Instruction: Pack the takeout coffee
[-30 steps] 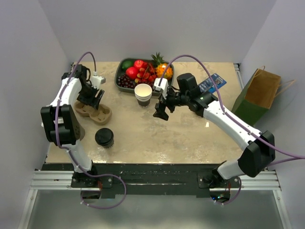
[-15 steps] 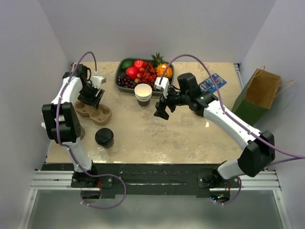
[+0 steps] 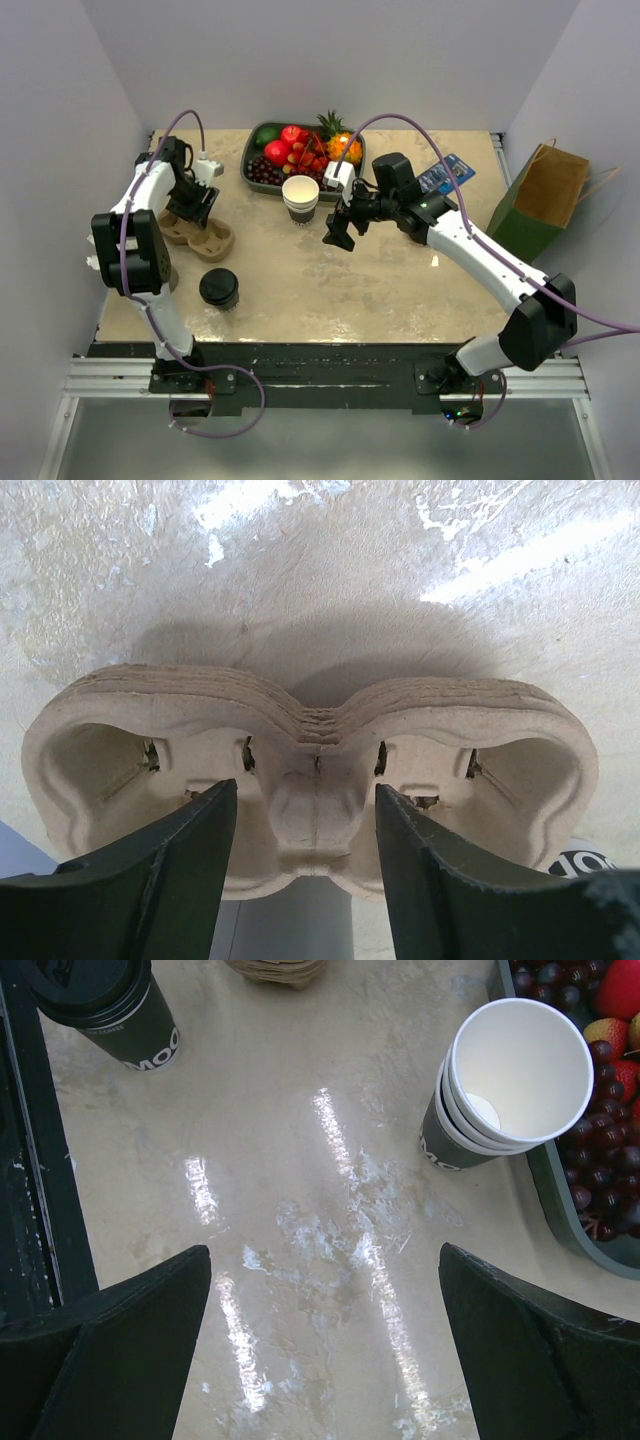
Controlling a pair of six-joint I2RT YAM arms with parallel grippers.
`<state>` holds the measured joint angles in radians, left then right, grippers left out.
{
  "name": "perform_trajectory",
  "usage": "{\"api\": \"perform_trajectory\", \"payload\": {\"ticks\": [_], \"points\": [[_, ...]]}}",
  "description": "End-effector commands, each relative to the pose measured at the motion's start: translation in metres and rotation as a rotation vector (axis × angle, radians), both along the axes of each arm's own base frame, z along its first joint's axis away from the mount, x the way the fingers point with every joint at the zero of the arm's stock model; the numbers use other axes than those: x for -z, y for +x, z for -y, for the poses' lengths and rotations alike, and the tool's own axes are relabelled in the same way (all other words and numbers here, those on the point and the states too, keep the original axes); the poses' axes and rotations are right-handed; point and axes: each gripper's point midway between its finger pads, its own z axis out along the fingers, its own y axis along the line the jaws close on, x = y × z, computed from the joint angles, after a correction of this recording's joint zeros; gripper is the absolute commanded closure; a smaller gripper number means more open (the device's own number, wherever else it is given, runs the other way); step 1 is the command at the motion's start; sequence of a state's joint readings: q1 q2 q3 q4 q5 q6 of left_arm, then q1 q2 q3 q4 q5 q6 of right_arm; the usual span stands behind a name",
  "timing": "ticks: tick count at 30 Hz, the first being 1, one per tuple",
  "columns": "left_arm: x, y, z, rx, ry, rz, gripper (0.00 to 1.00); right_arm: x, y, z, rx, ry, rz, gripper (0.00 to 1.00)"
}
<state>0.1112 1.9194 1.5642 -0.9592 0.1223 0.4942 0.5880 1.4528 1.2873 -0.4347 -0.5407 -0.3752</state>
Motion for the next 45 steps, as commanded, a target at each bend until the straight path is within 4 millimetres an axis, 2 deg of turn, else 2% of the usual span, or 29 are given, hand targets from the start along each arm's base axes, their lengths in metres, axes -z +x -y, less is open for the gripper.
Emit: {"api": "perform_trajectory", "payload": {"ticks": [1,13,18,20,24,28,34,36,38,40,41,44,45], "points": [[0.001,0.003,-0.006,0.008,0.016,0.009,0.39,-0.015,0.005,-0.003,0.006,0.031,0.024,0.01],[0.005,-0.008,-0.005,0.007,0.01,-0.024,0.49,-0.013,0.006,-0.005,0.0,0.035,0.021,0.02],[-0.005,-0.008,-0.005,0.009,0.015,-0.011,0.55,-0.012,0.007,-0.005,0.001,0.037,0.02,0.02],[-0.009,-0.009,-0.005,0.006,0.014,-0.014,0.61,-0.011,0.006,-0.005,0.0,0.036,0.017,0.02],[-0.018,-0.011,-0.003,0.001,0.008,-0.017,0.67,-0.011,0.007,-0.006,0.0,0.036,0.018,0.02],[-0.031,-0.012,-0.003,-0.003,0.008,-0.01,0.69,-0.012,0.007,-0.006,-0.003,0.039,0.018,0.02],[-0.057,-0.003,-0.005,-0.002,0.018,0.036,0.68,-0.011,0.007,-0.007,-0.006,0.039,0.018,0.02],[-0.053,-0.006,-0.005,0.001,0.019,0.024,0.66,-0.01,0.007,-0.008,-0.009,0.042,0.013,0.02],[-0.038,-0.014,-0.003,0.009,0.0,-0.027,0.64,-0.011,0.007,-0.009,-0.012,0.045,0.013,0.02],[-0.03,-0.018,0.002,-0.021,-0.057,-0.068,0.64,-0.012,0.007,-0.009,-0.013,0.049,0.016,0.02],[-0.028,-0.013,0.005,-0.034,-0.084,-0.077,0.67,-0.012,0.007,-0.01,-0.016,0.051,0.014,0.02],[-0.036,-0.001,0.003,-0.065,-0.033,-0.045,0.72,-0.013,0.006,-0.01,-0.017,0.051,0.015,0.02],[-0.042,0.001,-0.011,-0.079,0.079,-0.028,0.72,-0.014,0.006,-0.009,-0.014,0.052,0.018,0.02]]}}
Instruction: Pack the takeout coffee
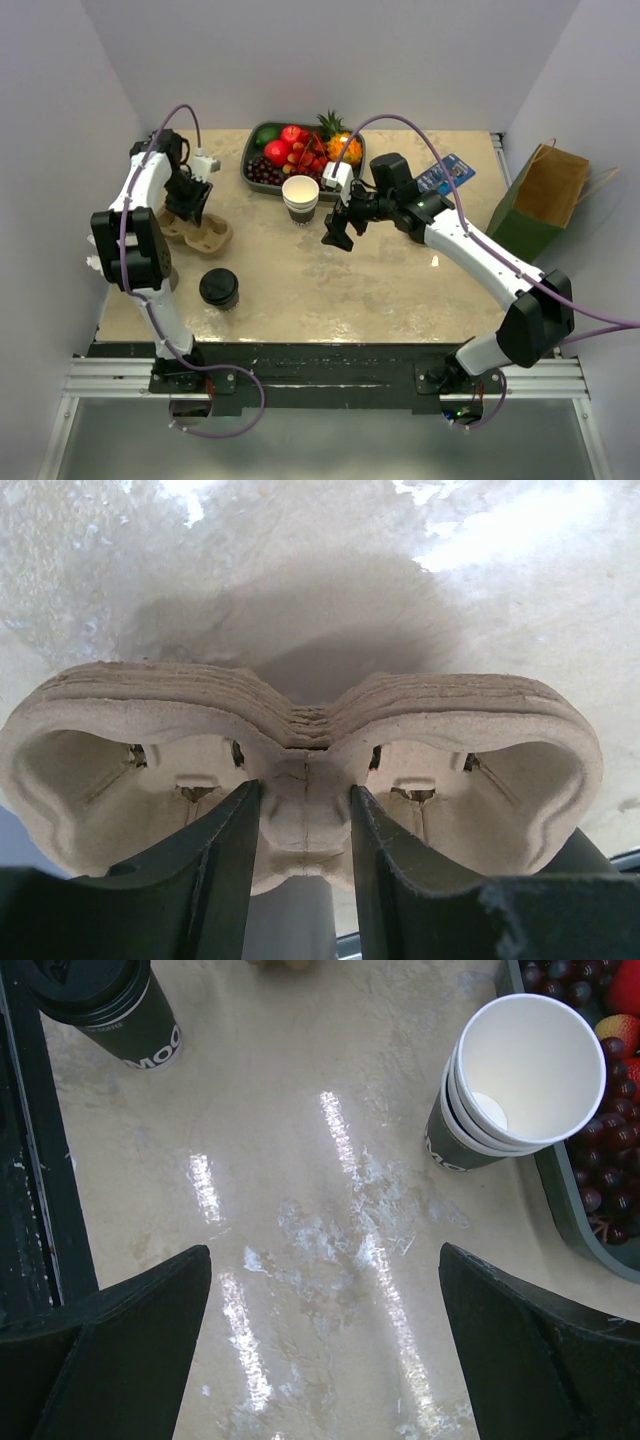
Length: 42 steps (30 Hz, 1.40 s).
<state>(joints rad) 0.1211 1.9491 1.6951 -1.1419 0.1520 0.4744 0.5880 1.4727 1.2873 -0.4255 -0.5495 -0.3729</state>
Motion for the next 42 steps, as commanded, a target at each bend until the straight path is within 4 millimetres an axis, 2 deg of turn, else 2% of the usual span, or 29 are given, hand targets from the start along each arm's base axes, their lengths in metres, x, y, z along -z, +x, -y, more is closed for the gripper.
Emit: {"api": "perform_trajectory", "payload": {"ticks": [1,3,5,6,7,8,9,10,12,13,14,15,17,19,20,21,22,23,24,25,28,32,33,37,40,42], "points": [[-0.029,0.021,-0.021,-0.046,0.196,0.099,0.72,-0.019,0.004,-0.006,-0.006,0.052,0.032,0.02],[-0.05,0.028,-0.028,-0.044,0.278,0.177,0.71,-0.019,0.002,-0.005,-0.008,0.053,0.031,0.02],[-0.057,0.031,-0.034,-0.045,0.309,0.201,0.71,-0.016,0.001,-0.005,-0.009,0.054,0.022,0.02],[-0.058,0.031,-0.029,-0.037,0.279,0.199,0.71,-0.014,0.001,-0.005,-0.007,0.053,0.016,0.02],[-0.054,0.022,-0.02,-0.052,0.209,0.151,0.71,-0.015,0.001,-0.006,-0.008,0.056,0.014,0.02],[-0.054,0.026,-0.018,-0.084,0.109,0.138,0.72,-0.015,0.0,-0.007,-0.016,0.06,0.01,0.02],[-0.052,0.026,0.01,-0.115,-0.099,0.11,0.72,-0.017,0.003,-0.008,-0.015,0.066,0.015,0.02],[-0.047,0.023,0.018,-0.142,-0.187,0.066,0.72,-0.015,0.003,-0.009,-0.015,0.064,0.009,0.02],[-0.035,0.019,0.022,-0.155,-0.222,0.047,0.71,-0.019,0.005,-0.011,-0.017,0.069,0.015,0.02],[-0.029,0.022,0.018,-0.16,-0.197,0.051,0.7,-0.017,0.006,-0.011,-0.015,0.065,0.014,0.02],[-0.022,0.023,-0.004,-0.197,-0.077,0.048,0.69,-0.019,0.006,-0.011,-0.016,0.066,0.018,0.02],[-0.021,0.026,-0.017,-0.187,0.007,0.059,0.69,-0.019,0.006,-0.011,-0.016,0.064,0.018,0.02],[-0.033,0.04,-0.047,-0.206,0.162,0.128,0.72,-0.018,0.006,-0.01,-0.014,0.061,0.017,0.02],[-0.048,0.054,-0.054,-0.189,0.209,0.209,0.73,-0.017,0.005,-0.009,-0.013,0.058,0.014,0.02],[-0.053,0.058,-0.046,-0.192,0.161,0.223,0.74,-0.016,0.005,-0.009,-0.012,0.059,0.013,0.02],[-0.052,0.051,-0.036,-0.238,0.094,0.177,0.75,-0.016,0.006,-0.009,-0.012,0.059,0.011,0.02],[-0.051,0.057,-0.03,-0.264,0.024,0.168,0.76,-0.016,0.005,-0.011,-0.016,0.06,0.01,0.02],[-0.048,0.057,-0.009,-0.258,-0.093,0.152,0.77,-0.015,0.007,-0.011,-0.013,0.059,0.007,0.02],[-0.044,0.056,-0.002,-0.295,-0.139,0.137,0.81,-0.016,0.007,-0.012,-0.017,0.061,0.007,0.02],[-0.03,0.049,0.004,-0.311,-0.169,0.09,0.82,-0.016,0.008,-0.013,-0.016,0.063,0.006,0.02],[-0.011,0.044,0.009,-0.376,-0.199,0.032,0.92,-0.016,0.01,-0.014,-0.016,0.062,0.004,0.02],[-0.011,0.054,0.004,-0.384,-0.178,0.055,1.0,-0.013,0.011,-0.014,-0.015,0.051,-0.01,0.02],[-0.019,0.061,0.001,-0.379,-0.169,0.09,1.0,-0.014,0.011,-0.014,-0.014,0.051,-0.008,0.02],[-0.041,0.069,-0.006,-0.366,-0.134,0.164,1.0,-0.014,0.011,-0.011,-0.007,0.037,-0.008,0.02],[-0.06,0.063,-0.004,-0.345,-0.142,0.195,1.0,-0.025,0.013,-0.008,0.006,0.031,0.015,0.02],[-0.074,0.056,0.0,-0.326,-0.154,0.218,1.0,-0.044,0.02,-0.001,0.034,0.045,0.046,0.02]]}}
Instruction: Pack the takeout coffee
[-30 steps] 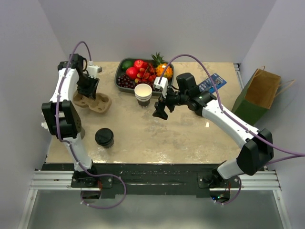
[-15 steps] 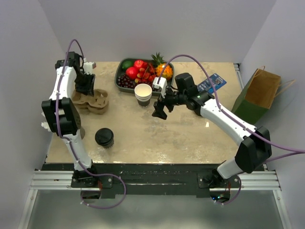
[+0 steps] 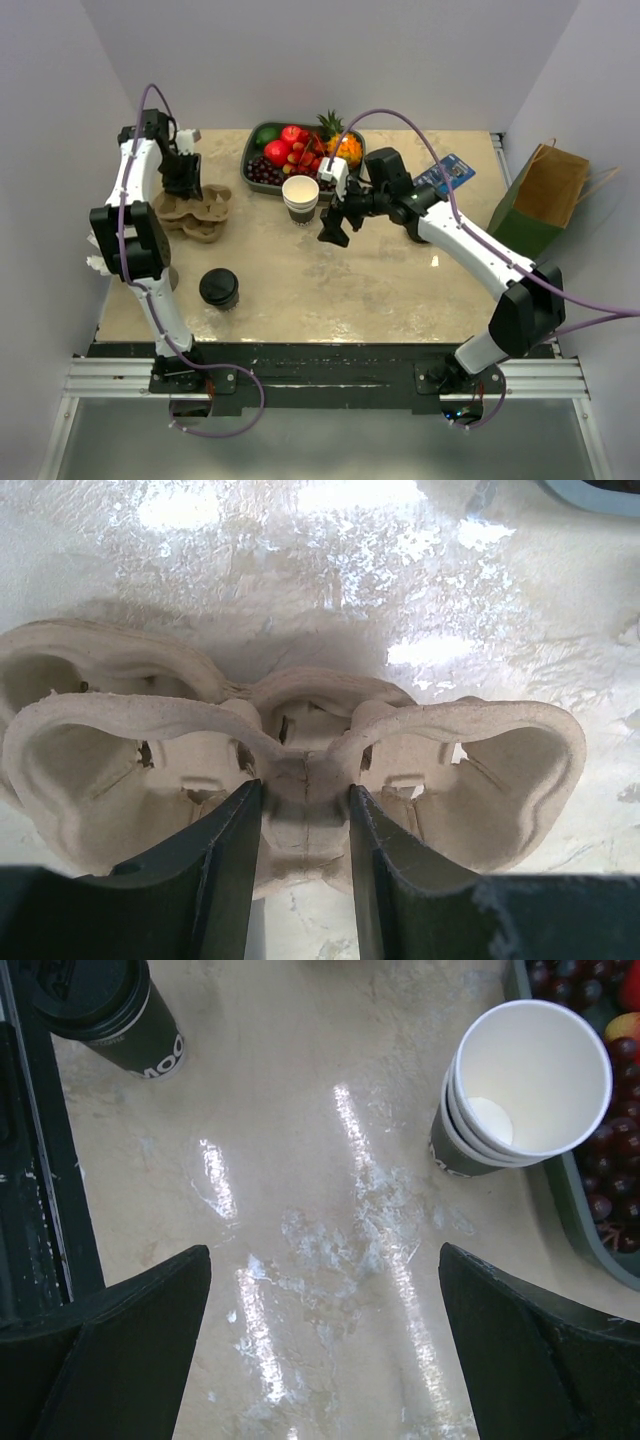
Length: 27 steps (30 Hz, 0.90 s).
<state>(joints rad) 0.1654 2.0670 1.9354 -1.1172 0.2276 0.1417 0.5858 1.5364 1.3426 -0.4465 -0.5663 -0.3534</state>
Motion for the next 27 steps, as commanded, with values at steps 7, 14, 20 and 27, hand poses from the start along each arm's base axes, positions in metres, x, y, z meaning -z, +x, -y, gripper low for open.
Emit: {"api": "perform_trajectory", "payload": {"ticks": [7,14,20,27], "points": [[-0.084,-0.016,0.03,0.125,-0.096,0.202,1.0,-0.115,0.066,0.074,0.291,0.02,0.202,0.02],[-0.095,-0.036,0.09,0.388,-0.1,0.231,1.0,-0.175,0.117,0.172,0.643,0.059,0.295,0.02],[-0.074,-0.056,0.126,0.476,-0.17,0.178,1.0,-0.21,0.126,0.224,0.83,0.082,0.361,0.03],[-0.067,-0.066,0.147,0.661,-0.166,0.195,1.0,-0.276,0.129,0.34,1.19,0.082,0.467,0.07]]}}
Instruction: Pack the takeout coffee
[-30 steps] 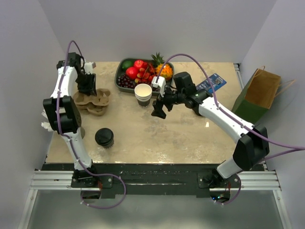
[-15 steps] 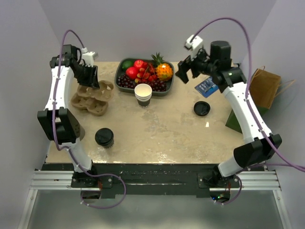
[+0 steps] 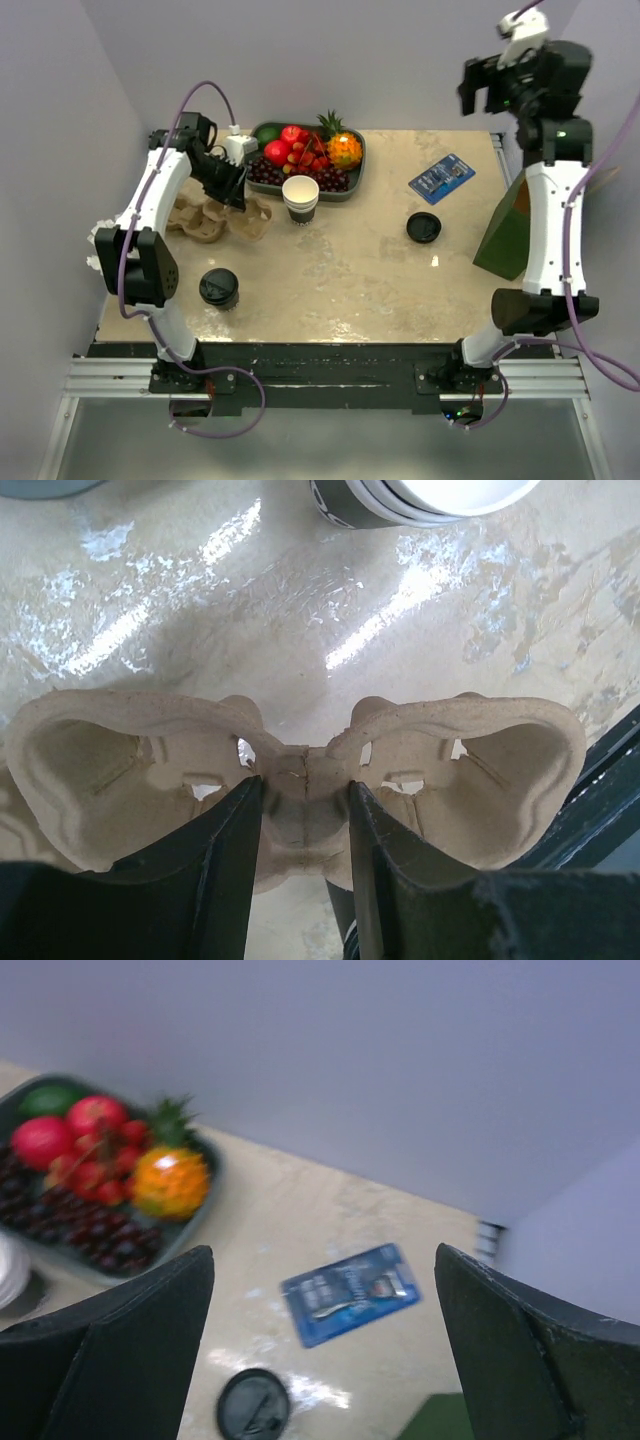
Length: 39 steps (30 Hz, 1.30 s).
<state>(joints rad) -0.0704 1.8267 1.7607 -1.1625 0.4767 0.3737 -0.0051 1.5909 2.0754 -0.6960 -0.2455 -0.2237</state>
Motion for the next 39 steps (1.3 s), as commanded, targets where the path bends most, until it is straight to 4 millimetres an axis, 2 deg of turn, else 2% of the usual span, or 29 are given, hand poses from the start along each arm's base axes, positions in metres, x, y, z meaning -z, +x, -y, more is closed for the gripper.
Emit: {"api": "perform_trajectory", "payload": {"ticks": [1,4,6,7,8,9,10,12,13,15,16,18,21,22,24,26,28,32,34,35,37,39], "points": [[-0.016,-0.004,0.016,0.162,-0.008,0.106,1.0,-0.054,-0.018,0.097,0.349,-0.006,0.11,0.07],[-0.009,-0.01,0.023,0.224,0.035,0.111,1.0,-0.064,-0.039,0.152,0.554,-0.064,0.128,0.06],[0.001,-0.016,0.028,0.25,0.058,0.091,1.0,-0.059,-0.052,0.174,0.636,-0.102,0.081,0.05],[0.002,-0.018,0.03,0.26,0.059,0.089,1.0,-0.049,-0.067,0.19,0.702,-0.12,0.026,0.05],[0.005,-0.022,0.033,0.27,0.058,0.082,1.0,-0.045,-0.075,0.196,0.731,-0.135,0.003,0.05],[0.007,-0.024,0.035,0.272,0.054,0.076,1.0,-0.042,-0.083,0.202,0.752,-0.141,-0.013,0.05],[0.008,-0.026,0.038,0.276,0.043,0.072,1.0,-0.028,-0.091,0.21,0.785,-0.152,-0.064,0.05],[0.008,-0.029,0.04,0.281,0.038,0.069,1.0,-0.02,-0.106,0.211,0.812,-0.173,-0.1,0.05],[0.009,-0.029,0.04,0.275,0.036,0.067,1.0,-0.002,-0.113,0.213,0.824,-0.186,-0.174,0.05],[0.007,-0.028,0.041,0.264,0.035,0.068,1.0,0.008,-0.13,0.219,0.876,-0.216,-0.23,0.05],[0.006,-0.028,0.042,0.252,0.027,0.064,1.0,0.02,-0.139,0.224,0.894,-0.226,-0.273,0.05],[0.006,-0.031,0.046,0.253,0.007,0.055,1.0,0.02,-0.157,0.228,0.923,-0.272,-0.298,0.06],[0.007,-0.033,0.049,0.256,0.005,0.041,1.0,0.039,-0.179,0.233,0.945,-0.292,-0.402,0.08],[0.007,-0.033,0.049,0.256,0.008,0.042,1.0,0.051,-0.186,0.239,0.959,-0.275,-0.448,0.11],[0.008,-0.03,0.05,0.257,0.014,0.041,1.0,0.067,-0.186,0.242,0.946,-0.222,-0.49,0.13],[0.011,-0.027,0.05,0.26,0.024,0.035,1.0,0.084,-0.182,0.253,0.955,-0.178,-0.54,0.15],[0.013,-0.025,0.048,0.261,0.042,0.027,1.0,0.1,-0.171,0.257,0.917,-0.139,-0.586,0.19],[0.013,-0.024,0.049,0.272,0.06,0.035,1.0,0.112,-0.154,0.263,0.872,-0.127,-0.623,0.25],[0.013,-0.025,0.049,0.275,0.067,0.04,1.0,0.108,-0.146,0.265,0.854,-0.121,-0.608,0.27],[0.014,-0.025,0.05,0.28,0.069,0.039,1.0,0.117,-0.139,0.268,0.846,-0.113,-0.63,0.28],[0.015,-0.027,0.052,0.277,0.068,0.035,1.0,0.115,-0.133,0.269,0.839,-0.105,-0.624,0.31],[0.015,-0.028,0.054,0.278,0.067,0.032,1.0,0.122,-0.127,0.268,0.817,-0.091,-0.64,0.34]]}}
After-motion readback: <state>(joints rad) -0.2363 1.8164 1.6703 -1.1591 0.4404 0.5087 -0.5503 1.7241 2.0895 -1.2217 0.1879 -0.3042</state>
